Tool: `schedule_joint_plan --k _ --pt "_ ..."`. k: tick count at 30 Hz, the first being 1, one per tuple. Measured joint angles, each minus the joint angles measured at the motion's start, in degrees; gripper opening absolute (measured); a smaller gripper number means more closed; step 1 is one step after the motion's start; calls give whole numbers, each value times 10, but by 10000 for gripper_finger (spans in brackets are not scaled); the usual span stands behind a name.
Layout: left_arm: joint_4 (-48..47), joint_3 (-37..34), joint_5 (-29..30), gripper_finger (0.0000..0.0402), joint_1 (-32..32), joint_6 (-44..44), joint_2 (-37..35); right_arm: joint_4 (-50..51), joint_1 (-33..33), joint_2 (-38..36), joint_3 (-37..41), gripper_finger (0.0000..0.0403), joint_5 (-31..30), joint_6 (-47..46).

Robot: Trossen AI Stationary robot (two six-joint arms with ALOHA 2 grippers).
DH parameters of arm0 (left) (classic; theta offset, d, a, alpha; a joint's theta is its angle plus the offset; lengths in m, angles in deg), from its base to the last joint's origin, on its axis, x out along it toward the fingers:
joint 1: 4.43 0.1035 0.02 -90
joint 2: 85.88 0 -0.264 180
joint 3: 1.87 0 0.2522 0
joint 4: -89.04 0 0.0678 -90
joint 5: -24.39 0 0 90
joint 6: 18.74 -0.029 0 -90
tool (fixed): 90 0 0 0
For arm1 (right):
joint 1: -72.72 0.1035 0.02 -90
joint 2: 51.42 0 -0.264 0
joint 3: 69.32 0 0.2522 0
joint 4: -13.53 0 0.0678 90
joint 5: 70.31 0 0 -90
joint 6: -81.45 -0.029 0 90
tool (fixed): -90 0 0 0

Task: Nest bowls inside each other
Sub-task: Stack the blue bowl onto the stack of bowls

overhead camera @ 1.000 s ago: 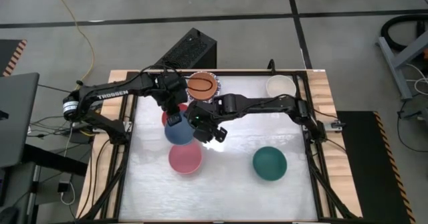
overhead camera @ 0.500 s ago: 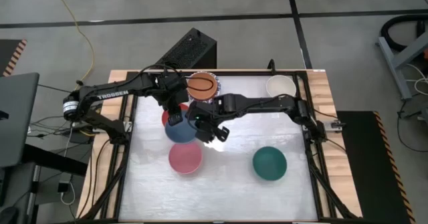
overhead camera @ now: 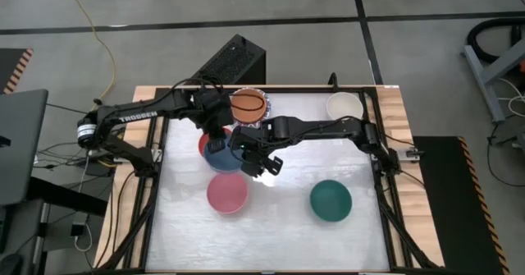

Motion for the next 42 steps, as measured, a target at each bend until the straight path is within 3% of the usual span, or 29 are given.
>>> schedule_joint_plan --k 7,15,30,42 --pt "2 0 3 77 -15 -66 0 5 0 0 0 13 0 -4" --pt "-3 0 1 145 -10 -65 -15 5 -3 0 0 13 -4 -29" --pt "-3 0 51 149 9 -52 -124 18 -10 0 0 13 -5 -56" --pt "-26 0 137 148 8 18 -235 47 -49 0 0 14 -77 -81"
